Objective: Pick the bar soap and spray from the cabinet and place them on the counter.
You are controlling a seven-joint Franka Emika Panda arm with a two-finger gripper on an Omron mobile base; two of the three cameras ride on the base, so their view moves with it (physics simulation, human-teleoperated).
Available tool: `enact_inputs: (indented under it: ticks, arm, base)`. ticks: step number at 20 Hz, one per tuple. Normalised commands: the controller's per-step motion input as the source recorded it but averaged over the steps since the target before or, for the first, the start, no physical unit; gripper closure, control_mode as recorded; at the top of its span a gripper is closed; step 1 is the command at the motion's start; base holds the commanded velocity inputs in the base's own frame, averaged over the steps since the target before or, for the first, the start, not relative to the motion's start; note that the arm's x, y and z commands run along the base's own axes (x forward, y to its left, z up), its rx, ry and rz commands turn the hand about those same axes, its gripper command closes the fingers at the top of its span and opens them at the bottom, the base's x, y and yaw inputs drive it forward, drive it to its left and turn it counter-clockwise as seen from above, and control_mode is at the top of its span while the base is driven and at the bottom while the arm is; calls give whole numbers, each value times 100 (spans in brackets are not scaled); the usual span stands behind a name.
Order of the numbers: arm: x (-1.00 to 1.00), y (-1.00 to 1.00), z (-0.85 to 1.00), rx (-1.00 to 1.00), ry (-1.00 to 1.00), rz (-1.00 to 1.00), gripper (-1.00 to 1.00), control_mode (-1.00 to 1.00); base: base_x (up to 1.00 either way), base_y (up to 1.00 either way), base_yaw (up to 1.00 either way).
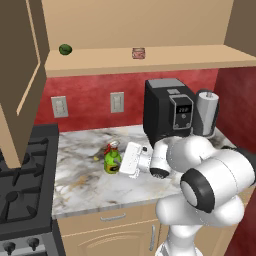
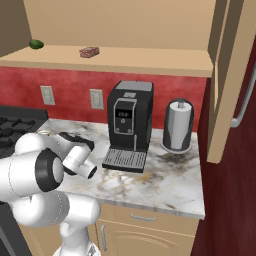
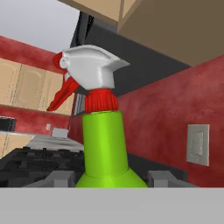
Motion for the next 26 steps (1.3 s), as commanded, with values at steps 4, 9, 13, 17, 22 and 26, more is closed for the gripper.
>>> enact_inputs:
  ticks: [4,9,13,17,22,26]
  arm:
    - [5,7,-37,0,2,0,100,-100]
    - [4,6,-39,0,1,0,100,-100]
    - [6,7,-38,0,1,0,100,-100]
    - [5,7,-31,0,0,0,100,-100]
    - [1,2,-5,0,0,0,-100,-100]
    - [-2,1,0,0,0,0,-100,-100]
  base:
    - [0,0,0]
    - [0,0,0]
    - [0,0,0]
    - [0,0,0]
    - [0,0,0]
    - [0,0,0]
